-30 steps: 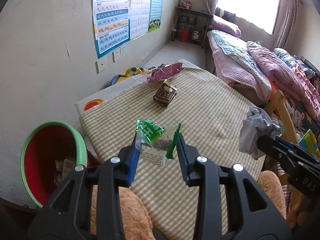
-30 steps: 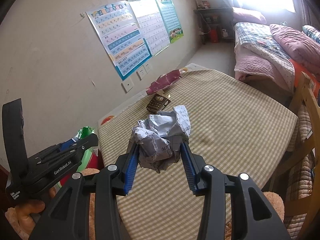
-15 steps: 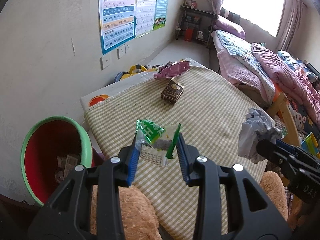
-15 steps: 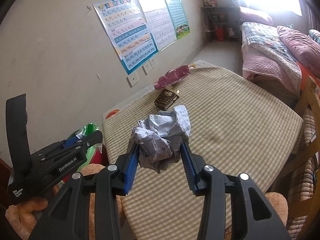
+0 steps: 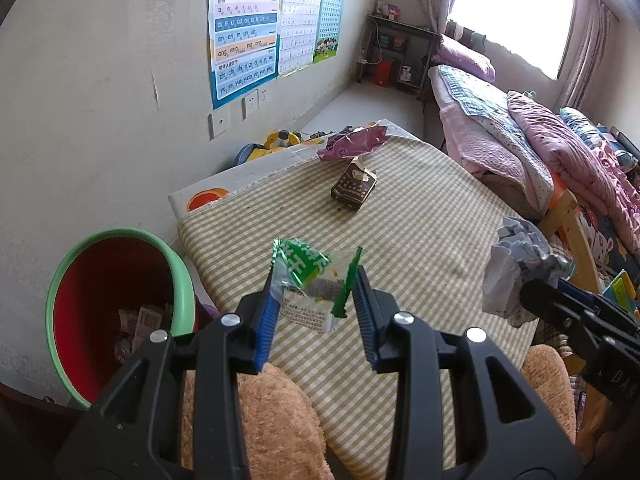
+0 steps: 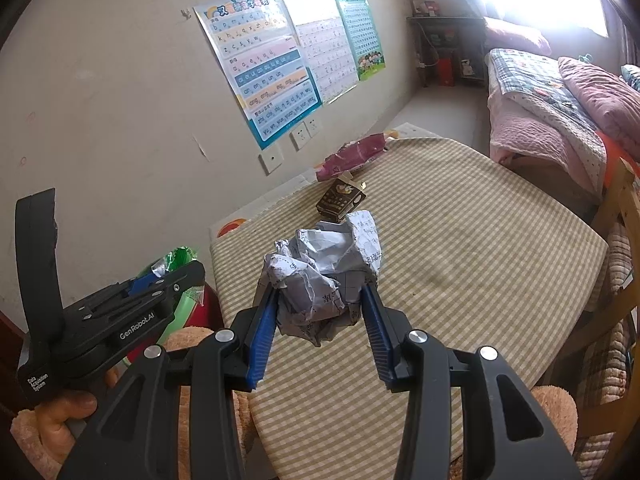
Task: Collect trash
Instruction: 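Lift both held items and move them toward the red bucket, then hold both items over the red bucket and open both tools to drop them, then move both open tools back to the table toward the pink bag and brown box, then grasp the pink snack bag with the left tool and lift it, then grasp the brown cigarette box with the right tool while the left tool holds the pink bag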
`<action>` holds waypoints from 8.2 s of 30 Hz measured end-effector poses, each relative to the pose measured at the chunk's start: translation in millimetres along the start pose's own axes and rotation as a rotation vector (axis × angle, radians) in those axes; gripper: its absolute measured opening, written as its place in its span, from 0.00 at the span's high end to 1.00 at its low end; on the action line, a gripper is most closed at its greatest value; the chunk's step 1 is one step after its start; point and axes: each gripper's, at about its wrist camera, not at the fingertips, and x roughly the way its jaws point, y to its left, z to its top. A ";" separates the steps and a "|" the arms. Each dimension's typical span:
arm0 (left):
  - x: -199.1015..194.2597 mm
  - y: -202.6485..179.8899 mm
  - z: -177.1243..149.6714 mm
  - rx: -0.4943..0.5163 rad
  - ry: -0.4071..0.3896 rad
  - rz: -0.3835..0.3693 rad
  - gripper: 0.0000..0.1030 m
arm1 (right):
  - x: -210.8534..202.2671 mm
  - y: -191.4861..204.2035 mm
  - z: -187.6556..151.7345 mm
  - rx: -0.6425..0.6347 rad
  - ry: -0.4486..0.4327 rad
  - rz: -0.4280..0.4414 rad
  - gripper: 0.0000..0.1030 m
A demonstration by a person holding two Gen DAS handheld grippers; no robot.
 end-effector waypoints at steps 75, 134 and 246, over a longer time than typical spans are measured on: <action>-14.5 174.4 -36.6 -0.347 -0.009 0.175 0.67 | 69.0 137.4 6.4 -0.297 0.121 0.119 0.60; 19.5 238.1 -71.7 -0.514 0.077 0.274 0.26 | 165.3 138.6 48.0 -0.229 0.144 0.071 0.28; 111.8 30.2 -36.3 -0.199 0.272 -0.245 0.63 | 282.1 -75.3 105.6 0.354 0.350 -0.232 0.18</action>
